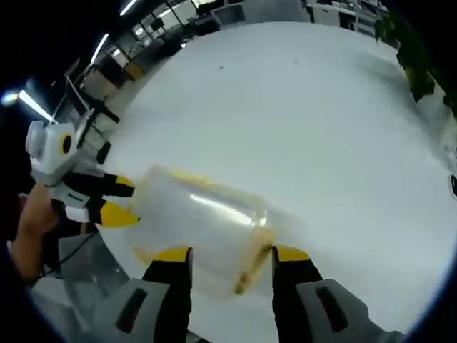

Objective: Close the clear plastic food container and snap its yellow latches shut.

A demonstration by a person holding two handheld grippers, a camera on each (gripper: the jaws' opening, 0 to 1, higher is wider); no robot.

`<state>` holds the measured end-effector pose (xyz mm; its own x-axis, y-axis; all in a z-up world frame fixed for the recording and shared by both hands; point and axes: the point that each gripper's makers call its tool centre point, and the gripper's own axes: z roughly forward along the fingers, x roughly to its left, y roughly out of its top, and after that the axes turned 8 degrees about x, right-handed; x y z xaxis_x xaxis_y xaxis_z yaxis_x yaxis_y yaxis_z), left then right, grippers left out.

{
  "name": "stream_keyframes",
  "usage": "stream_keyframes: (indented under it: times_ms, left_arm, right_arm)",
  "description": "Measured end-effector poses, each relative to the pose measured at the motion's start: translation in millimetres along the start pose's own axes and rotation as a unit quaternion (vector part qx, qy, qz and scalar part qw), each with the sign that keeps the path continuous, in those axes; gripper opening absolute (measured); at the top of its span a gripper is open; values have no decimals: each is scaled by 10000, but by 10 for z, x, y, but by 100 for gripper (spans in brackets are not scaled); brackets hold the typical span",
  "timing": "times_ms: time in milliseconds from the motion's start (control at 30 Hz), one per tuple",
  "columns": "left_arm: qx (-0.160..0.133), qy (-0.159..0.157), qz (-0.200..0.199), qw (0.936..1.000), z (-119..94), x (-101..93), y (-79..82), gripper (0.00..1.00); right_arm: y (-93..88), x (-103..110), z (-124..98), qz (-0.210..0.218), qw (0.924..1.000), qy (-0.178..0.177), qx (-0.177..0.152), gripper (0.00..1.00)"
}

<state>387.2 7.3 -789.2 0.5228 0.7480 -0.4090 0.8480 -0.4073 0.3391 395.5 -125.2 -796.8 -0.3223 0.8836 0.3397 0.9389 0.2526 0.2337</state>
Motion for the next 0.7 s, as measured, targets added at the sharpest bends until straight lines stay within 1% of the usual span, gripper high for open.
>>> stream_keyframes:
  times_ms: [67, 167, 267, 300, 333, 367, 400, 433, 467, 533, 633, 700]
  left_arm:
    - [8, 18, -24, 10000, 13, 16, 18, 32]
    - [-7, 71, 5, 10000, 31, 27, 48, 31]
    - [-4, 107, 19, 9999, 28, 28, 25, 29]
    - [-27, 132, -10, 9999, 32, 32, 32, 29]
    - [-76, 172, -62, 9998, 43, 49, 41, 28]
    - [-77, 142, -107, 9998, 47, 45, 41, 27]
    - [-101, 205, -183, 9996, 84, 93, 21, 26]
    - [-82, 127, -49, 9999, 115, 52, 17, 25]
    - [-55, 162, 120, 9998, 91, 63, 25, 25]
    - [-11, 71, -40, 10000, 43, 53, 6, 25]
    - [4, 168, -52, 9998, 20, 33, 8, 26]
    - [-19, 126, -34, 9999, 11, 28, 7, 26]
  right_arm:
    - [3, 5, 9, 87, 10000, -26, -6, 42]
    - [-5, 5, 25, 126, 9999, 28, -11, 40]
    - [-10, 17, 28, 103, 9999, -2, -1, 39]
    - [-15, 22, 29, 138, 9999, 5, -3, 36]
    - [2, 91, 37, 65, 9996, 273, -17, 36]
    - [55, 39, 3, 147, 9999, 18, -74, 35]
    - [42, 59, -7, 176, 9998, -25, -19, 35]
    - [72, 60, 31, 137, 9999, -33, -8, 35]
    - [80, 44, 35, 192, 9998, 7, -11, 34]
    - [51, 72, 26, 185, 9998, 21, -24, 34]
    - [-12, 117, 20, 269, 9996, -42, -12, 35]
    - [-62, 128, 15, 286, 9996, -16, -58, 35]
